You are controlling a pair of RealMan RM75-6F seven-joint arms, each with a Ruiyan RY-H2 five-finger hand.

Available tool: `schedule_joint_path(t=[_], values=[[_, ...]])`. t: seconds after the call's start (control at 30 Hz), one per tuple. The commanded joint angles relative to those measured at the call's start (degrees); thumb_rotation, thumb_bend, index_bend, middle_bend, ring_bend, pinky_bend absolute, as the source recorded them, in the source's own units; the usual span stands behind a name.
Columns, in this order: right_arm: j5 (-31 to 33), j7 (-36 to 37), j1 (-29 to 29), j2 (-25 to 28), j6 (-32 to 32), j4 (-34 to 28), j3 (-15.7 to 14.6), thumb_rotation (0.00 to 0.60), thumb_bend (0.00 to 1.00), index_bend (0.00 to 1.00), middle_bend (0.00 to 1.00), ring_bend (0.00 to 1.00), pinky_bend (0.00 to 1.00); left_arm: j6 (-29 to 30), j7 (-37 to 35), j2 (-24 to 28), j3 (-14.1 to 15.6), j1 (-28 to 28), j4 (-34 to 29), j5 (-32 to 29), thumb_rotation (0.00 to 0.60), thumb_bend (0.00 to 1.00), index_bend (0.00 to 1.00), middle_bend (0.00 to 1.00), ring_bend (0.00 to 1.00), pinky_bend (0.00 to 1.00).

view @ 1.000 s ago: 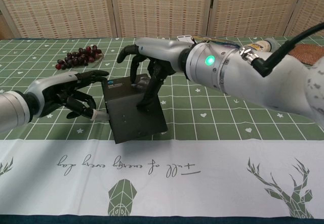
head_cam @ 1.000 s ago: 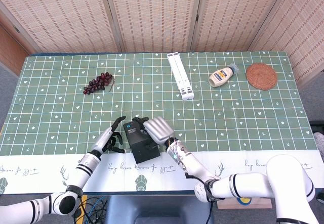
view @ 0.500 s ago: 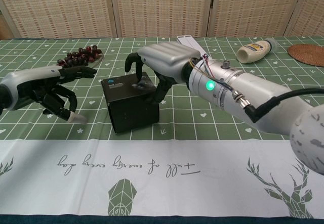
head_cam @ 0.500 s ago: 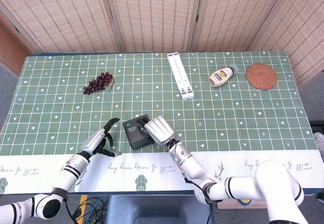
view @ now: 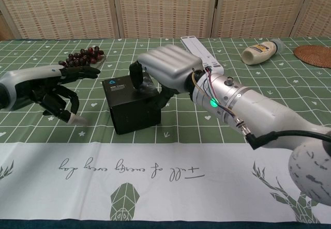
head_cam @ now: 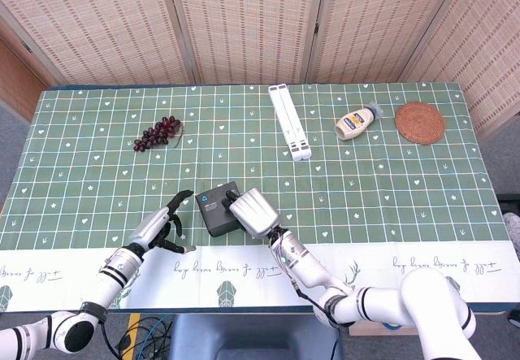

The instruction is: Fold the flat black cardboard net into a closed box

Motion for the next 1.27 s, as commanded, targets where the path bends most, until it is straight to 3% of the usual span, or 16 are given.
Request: schedule_joint_path(t=[0.03,0.23,0.33,0.53,0.7,0.97,1.27], values=[[-0.72,0.58,-0.78,1.15,0.65,-1.93,1.09,0.600,0.38,0.43,0.40,0.79,1.00,0.30,-0.12,0.21,0.01,0.12,-0.22,0.32,0.600,0.05,0.00,0.00,0.56,0.84],[-1.92,0.80,-4.93,10.15,5.10,-13.24,2.84,0.600,0.38,0.43,0.36,0.76,1.00,3.87,1.44,1.76,0.12,1.18,-0.94,2.86,0.600,0.05,0.00,0.00,0.53,0.81],[-1.79,0.13,-8.19,16.66,7.39,-20.24,2.60,0.600,0.38,0.43,0.36,0.66,1.00,7.28,4.75,2.68,0.34,2.03,-0.57,4.30,0.600,0.05,0.00,0.00,0.46,0.75],[-2.29,0.24,-15.54,28.71,11.98,-30.22,0.01,0.600,0.39,0.43,0.36,0.55,0.87,14.33,12.52,4.84,0.43,4.46,-1.11,4.21,0.600,0.05,0.00,0.00,0.30,0.63],[-1.15,2.29,-21.59,35.33,14.90,-34.79,-2.51,0.600,0.39,0.43,0.36,0.50,0.81,22.23,20.31,4.68,1.20,7.31,0.94,5.58,0.600,0.05,0.05,0.00,0.28,0.56],[-5.71,10.82,-31.28,42.83,20.36,-34.90,-7.44,0.600,0.39,0.43,0.36,0.43,0.70,32.95,26.83,6.08,3.07,13.42,0.92,7.89,0.600,0.05,0.09,0.00,0.27,0.53],[-9.72,18.27,-41.74,42.83,28.47,-28.87,-10.58,0.600,0.39,0.43,0.36,0.41,0.68,43.54,31.98,7.61,7.94,22.00,-3.24,12.39,0.600,0.05,0.10,0.00,0.26,0.50]])
